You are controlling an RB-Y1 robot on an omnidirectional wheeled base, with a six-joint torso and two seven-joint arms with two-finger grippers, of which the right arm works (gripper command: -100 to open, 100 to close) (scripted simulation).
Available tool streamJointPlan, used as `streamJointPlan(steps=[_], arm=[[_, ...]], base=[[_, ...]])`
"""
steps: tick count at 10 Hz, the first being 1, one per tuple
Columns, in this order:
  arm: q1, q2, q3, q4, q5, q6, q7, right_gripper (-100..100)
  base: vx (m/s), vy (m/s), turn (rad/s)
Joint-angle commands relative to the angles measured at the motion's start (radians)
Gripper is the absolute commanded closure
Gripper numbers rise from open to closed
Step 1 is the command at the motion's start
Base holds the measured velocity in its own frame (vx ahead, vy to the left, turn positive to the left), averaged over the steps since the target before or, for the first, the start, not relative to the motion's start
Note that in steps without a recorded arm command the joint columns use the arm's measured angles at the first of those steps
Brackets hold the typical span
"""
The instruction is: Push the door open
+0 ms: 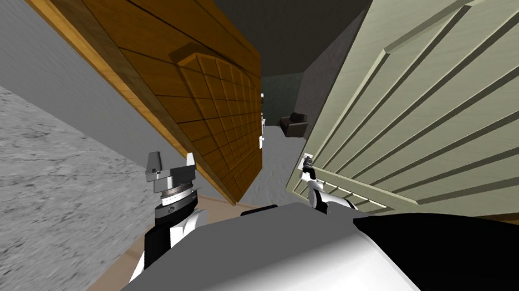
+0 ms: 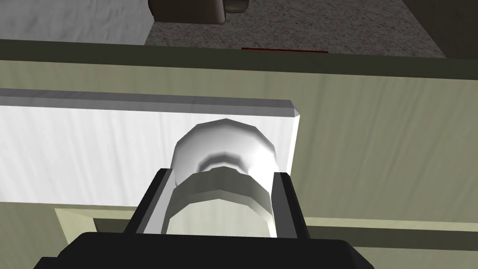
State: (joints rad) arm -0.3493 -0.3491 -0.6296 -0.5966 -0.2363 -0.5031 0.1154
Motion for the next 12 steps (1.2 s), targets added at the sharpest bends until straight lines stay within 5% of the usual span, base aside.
streamJointPlan(steps=[1, 8, 9, 12], arm=[[0.008, -0.004, -0.033, -0.020, -0.005, 0.007, 0.019, 100], [0.020, -0.008, -0.169, -0.012, -0.023, 0.010, 0.089, 100], [0.022, -0.008, -0.155, -0.013, -0.022, 0.016, 0.080, 100], [0.001, -0.001, -0.224, -0.008, -0.040, -0.020, 0.140, 100]], base=[[0.102, -0.009, 0.045], [0.124, -0.015, 0.052], [0.058, -0.016, -0.005], [0.012, -0.152, 0.084]])
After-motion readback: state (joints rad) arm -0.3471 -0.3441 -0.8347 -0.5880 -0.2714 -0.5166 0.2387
